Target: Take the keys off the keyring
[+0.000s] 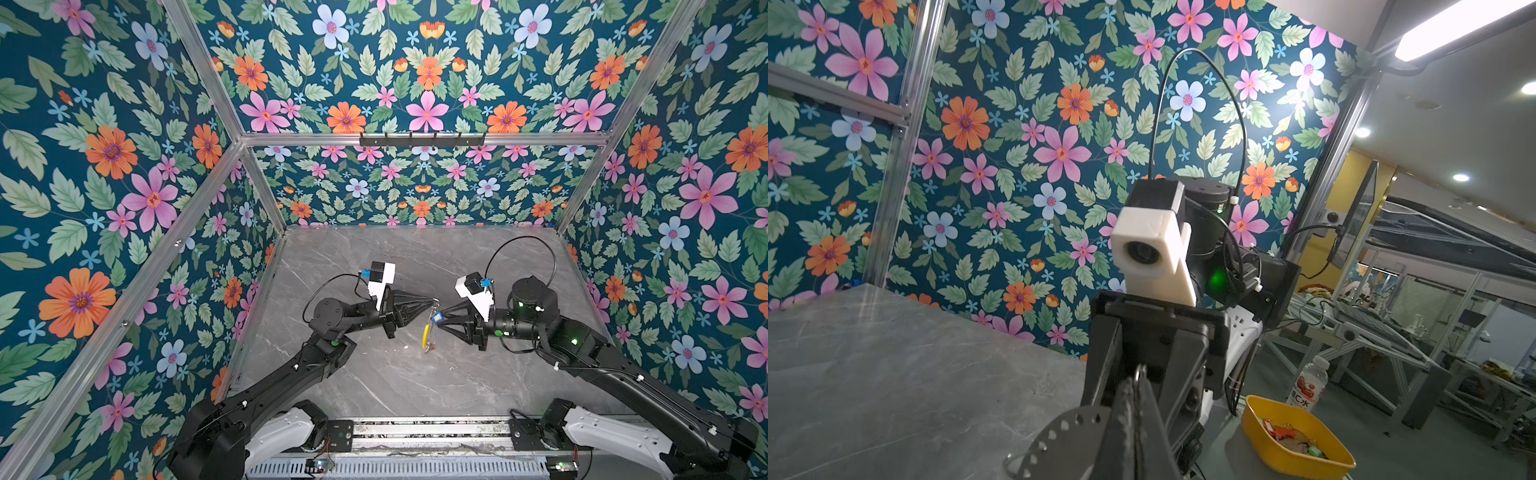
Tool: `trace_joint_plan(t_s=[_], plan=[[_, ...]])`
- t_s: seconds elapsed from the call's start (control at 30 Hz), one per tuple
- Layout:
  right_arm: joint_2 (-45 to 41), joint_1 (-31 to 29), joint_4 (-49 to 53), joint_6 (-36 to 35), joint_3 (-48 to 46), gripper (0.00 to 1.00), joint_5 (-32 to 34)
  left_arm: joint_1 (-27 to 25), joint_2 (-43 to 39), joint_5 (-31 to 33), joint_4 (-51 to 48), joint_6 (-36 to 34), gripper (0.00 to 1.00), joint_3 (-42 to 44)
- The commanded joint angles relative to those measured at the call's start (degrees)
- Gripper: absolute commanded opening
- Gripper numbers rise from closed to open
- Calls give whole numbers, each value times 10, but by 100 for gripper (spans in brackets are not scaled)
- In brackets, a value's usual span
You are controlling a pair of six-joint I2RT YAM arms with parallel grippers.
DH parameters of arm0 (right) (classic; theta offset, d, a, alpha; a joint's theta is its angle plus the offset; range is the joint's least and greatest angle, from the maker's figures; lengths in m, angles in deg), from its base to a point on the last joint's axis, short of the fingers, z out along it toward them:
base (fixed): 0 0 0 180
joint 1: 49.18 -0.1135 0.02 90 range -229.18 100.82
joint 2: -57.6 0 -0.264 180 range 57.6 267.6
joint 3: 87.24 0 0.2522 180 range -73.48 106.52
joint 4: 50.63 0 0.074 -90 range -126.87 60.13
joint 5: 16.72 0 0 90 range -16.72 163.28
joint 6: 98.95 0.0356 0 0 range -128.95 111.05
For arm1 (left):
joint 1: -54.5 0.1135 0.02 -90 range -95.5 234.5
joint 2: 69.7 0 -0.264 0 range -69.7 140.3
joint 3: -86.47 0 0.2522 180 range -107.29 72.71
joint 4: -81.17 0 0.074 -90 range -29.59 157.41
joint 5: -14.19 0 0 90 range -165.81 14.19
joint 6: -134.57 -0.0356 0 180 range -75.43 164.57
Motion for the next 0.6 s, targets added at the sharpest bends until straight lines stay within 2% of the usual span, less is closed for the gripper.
trace_joint_plan(t_s=[0.0,0.13,0.2,0.33,0.43,0.57], plan=[[-22,-1,16,-15,4,44,40,1,-14,27,31,-29,0,11],[-44,0,-20,1,9,50,62,1,-24,47,42,-41,0,25],[-43,10,-52,25,11,50,48,1,-26,55,52,-41,0,30],[-4,76,-163,128,17,51,-97,1,-27,70,69,-45,0,38],[22,77,-236,166,15,51,-152,1,-27,78,77,-45,0,42],[58,77,-299,211,14,48,-174,1,-24,91,94,-47,0,49]])
